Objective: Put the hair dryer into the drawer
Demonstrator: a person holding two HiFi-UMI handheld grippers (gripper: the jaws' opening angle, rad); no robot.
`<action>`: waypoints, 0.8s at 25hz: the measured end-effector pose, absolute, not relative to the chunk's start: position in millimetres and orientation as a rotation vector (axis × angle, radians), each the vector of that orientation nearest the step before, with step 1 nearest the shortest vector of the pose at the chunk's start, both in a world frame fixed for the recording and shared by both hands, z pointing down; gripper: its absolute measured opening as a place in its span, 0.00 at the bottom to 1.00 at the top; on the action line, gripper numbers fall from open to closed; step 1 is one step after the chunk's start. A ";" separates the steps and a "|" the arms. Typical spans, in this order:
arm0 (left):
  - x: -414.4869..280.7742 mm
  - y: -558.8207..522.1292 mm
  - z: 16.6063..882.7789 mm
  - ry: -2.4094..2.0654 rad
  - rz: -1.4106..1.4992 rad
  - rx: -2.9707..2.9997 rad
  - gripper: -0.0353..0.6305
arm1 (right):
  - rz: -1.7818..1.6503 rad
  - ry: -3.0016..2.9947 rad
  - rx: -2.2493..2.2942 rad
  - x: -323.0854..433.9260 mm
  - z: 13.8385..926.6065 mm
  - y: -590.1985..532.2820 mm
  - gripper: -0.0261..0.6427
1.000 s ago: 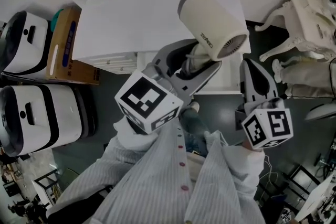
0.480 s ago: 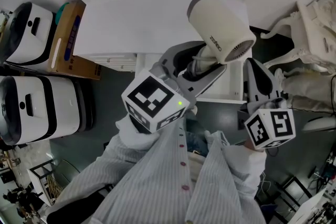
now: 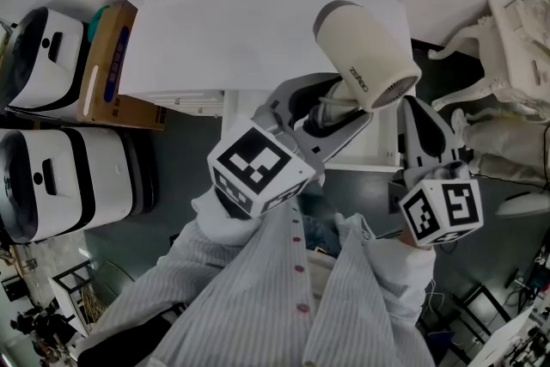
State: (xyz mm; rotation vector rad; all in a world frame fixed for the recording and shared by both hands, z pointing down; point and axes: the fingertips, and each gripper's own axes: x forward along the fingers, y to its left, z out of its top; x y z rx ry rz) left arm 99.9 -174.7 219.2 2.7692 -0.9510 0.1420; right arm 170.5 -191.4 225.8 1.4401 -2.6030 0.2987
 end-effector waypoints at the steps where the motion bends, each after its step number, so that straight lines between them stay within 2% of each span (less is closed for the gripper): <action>1: 100.8 -175.0 221.6 -0.944 0.143 2.767 0.39 | 0.307 -2.600 1.445 172.1 227.2 -192.3 0.06; 20: 94.1 -181.4 307.8 -0.831 0.371 2.701 0.39 | 0.465 -2.492 1.519 186.3 276.3 -202.0 0.06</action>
